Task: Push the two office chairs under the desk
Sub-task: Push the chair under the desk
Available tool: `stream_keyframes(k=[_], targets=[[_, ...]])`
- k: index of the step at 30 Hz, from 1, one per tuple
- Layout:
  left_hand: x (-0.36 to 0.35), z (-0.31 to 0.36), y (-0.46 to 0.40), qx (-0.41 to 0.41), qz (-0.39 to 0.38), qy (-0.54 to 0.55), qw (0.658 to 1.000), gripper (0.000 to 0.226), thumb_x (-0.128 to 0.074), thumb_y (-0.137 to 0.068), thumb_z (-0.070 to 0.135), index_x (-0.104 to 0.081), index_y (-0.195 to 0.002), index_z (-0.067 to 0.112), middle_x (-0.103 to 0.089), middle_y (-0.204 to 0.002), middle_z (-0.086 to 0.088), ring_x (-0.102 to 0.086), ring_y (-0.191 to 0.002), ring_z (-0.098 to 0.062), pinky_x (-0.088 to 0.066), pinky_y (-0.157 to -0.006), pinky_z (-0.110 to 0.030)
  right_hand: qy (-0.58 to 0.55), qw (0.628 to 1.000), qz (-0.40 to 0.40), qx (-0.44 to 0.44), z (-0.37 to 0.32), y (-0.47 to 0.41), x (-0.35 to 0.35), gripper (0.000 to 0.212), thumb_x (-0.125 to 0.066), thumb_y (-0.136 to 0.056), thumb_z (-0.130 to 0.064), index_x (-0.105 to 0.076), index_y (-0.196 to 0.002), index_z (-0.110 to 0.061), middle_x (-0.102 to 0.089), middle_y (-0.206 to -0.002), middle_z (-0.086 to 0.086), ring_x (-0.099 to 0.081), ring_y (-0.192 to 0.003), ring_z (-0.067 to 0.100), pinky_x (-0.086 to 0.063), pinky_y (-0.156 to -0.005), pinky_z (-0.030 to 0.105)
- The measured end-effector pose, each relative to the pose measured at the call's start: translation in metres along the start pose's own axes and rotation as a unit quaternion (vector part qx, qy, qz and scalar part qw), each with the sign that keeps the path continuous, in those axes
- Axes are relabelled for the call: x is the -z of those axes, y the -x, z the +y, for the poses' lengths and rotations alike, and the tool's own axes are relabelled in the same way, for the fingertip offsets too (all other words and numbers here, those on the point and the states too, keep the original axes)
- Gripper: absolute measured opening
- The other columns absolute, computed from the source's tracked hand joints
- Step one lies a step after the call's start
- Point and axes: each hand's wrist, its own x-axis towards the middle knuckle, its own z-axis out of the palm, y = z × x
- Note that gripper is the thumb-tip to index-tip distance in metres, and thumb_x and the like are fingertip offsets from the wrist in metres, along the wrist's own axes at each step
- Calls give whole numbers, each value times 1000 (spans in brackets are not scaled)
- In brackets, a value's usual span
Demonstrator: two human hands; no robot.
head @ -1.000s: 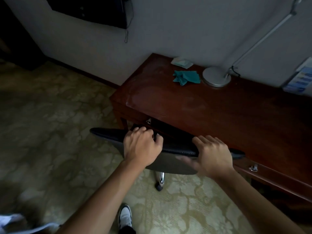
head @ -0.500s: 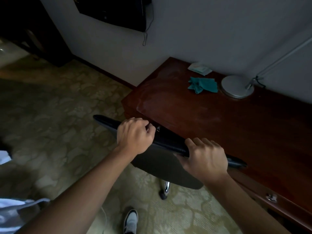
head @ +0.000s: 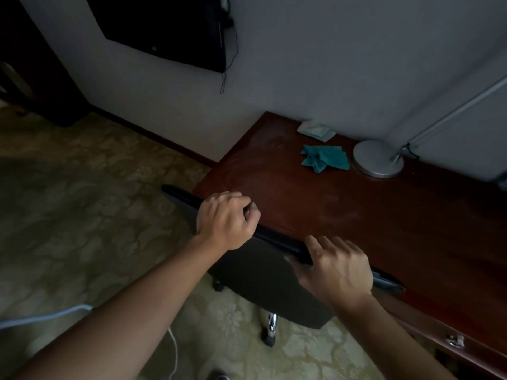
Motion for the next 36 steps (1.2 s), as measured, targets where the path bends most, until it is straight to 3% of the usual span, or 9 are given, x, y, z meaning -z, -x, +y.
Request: stream_keyframes(k=[5,9,12,15,21,26,30,36], targets=[[3,-26,11,-30,-30,26,999,31,-48,-82,29,-52,-54,17,-55,-58,0,-56,-55,-23,-35,-52,-28,6,997,-60,-54,-37,5,-3,39,-69,-71,-57,-63,-80,-19,-62,-66,-1,-58,-57,21,-44,-53,30],[9,-42,30,-44,-62,26,997,29,-47,-82,31,-64,-66,14,-61,-67,-1,-58,-65,-22,-45,-62,-33,8,986,-114,-121,-60,7,-3,49,-71,-64,-63,-63,-90,-22,-65,-77,-3,-61,-71,21,-51,-61,34],[9,-41,18,-69,-76,30,994,29,-49,-85,32,-67,-69,15,-63,-71,0,-60,-67,-20,-43,-60,-31,5,984,-124,-128,-57,1,1,49,-73,-61,-64,-62,-86,-23,-62,-75,-4,-59,-69,19,-48,-58,31],[5,-41,17,-101,-58,44,992,32,-49,-85,28,-60,-58,15,-56,-61,0,-57,-55,-21,-36,-52,-26,12,983,-139,-118,-53,0,2,48,-73,-61,-64,-63,-85,-24,-61,-73,-6,-57,-64,15,-44,-55,26],[-8,-43,-3,-118,26,81,989,31,-55,-81,20,-51,-51,14,-46,-51,0,-44,-42,-21,-26,-50,-23,1,991,-100,-86,-35,-14,-8,37,-62,-70,-58,-64,-74,-21,-59,-66,-4,-56,-56,17,-33,-51,22],[-20,-46,-15,-146,65,87,983,29,-55,-80,22,-46,-53,17,-42,-53,0,-42,-46,-20,-26,-51,-25,-26,996,-41,-80,-28,-23,-16,52,-43,-80,-63,-62,-63,-17,-57,-58,-1,-54,-48,22,-37,-48,25],[-23,-46,-13,-162,87,91,979,28,-55,-80,21,-46,-54,16,-42,-54,-1,-41,-47,-20,-28,-49,-28,-14,997,-25,-66,-28,-18,-19,40,-57,-72,-53,-61,-62,-16,-56,-56,0,-54,-48,24,-39,-47,26],[-17,-45,-7,-144,71,84,984,25,-56,-78,20,-49,-55,15,-45,-55,-2,-46,-49,-23,-28,-51,-28,-15,995,-49,-80,-33,-17,-12,39,-55,-71,-55,-61,-63,-17,-57,-58,0,-54,-49,23,-35,-48,24]])
